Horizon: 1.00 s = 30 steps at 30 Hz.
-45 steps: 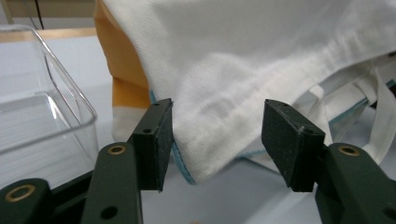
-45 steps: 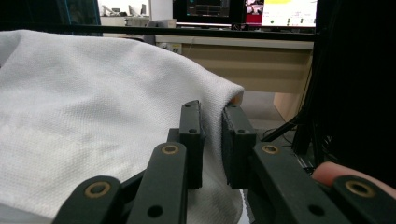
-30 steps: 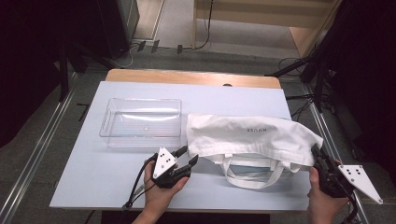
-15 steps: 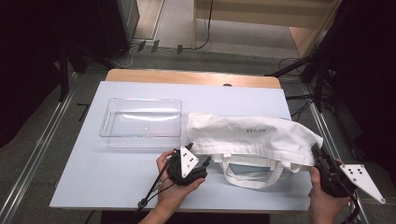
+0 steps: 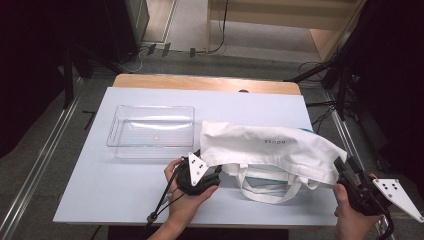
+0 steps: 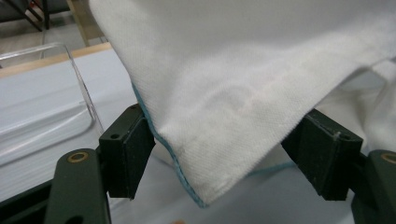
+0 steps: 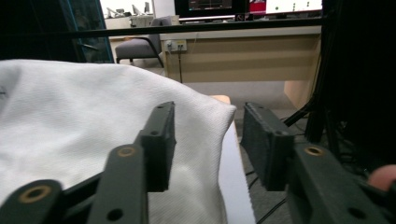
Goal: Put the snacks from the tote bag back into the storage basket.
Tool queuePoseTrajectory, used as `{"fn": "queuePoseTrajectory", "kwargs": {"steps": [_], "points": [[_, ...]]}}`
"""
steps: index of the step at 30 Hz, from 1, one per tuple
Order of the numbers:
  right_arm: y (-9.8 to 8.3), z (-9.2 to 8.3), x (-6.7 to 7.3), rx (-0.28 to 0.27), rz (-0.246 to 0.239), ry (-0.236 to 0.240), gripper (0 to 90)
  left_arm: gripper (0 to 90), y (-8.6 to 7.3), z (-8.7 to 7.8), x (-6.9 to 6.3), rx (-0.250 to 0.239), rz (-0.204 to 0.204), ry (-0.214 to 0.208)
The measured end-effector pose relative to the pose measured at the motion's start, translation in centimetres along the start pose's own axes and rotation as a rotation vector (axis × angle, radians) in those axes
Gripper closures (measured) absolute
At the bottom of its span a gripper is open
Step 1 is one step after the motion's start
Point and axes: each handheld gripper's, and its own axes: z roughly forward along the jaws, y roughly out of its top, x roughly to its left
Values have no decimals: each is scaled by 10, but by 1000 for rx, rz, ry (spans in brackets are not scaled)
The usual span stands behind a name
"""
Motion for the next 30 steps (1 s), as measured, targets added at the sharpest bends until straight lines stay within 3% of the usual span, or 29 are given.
{"fn": "queuePoseTrajectory", "kwargs": {"steps": [4, 6, 9, 13, 17, 20, 24, 27, 28, 30], "points": [[-6, -21, 8, -27, 47, 19, 474, 255, 7, -1, 9, -23, -42, -40], [-12, -32, 12, -28, 41, 8, 451, 255, 10, -1, 10, -34, -38, -41], [-28, -53, 19, -21, 74, 6, 419, 255, 16, -3, 9, -51, -37, -44], [-44, -60, 27, 27, 87, 26, 413, 256, 23, -2, 9, -54, -33, -50], [-65, -49, 47, 168, 72, 99, 417, 257, 29, -3, 10, -67, -37, -51], [-67, -39, 56, 201, 45, 136, 414, 293, 33, -4, 10, -92, -31, -60], [-72, -20, 66, 297, 35, 113, 441, 365, 37, -6, 11, -116, -32, -83], [-76, -12, 71, 350, 17, 119, 505, 429, 38, -7, 12, -124, -20, -99], [-79, -9, 76, 375, -11, 150, 586, 451, 38, -8, 12, -127, -23, -102], [-80, -8, 78, 381, -23, 168, 618, 462, 39, -9, 12, -132, -24, -111]]}}
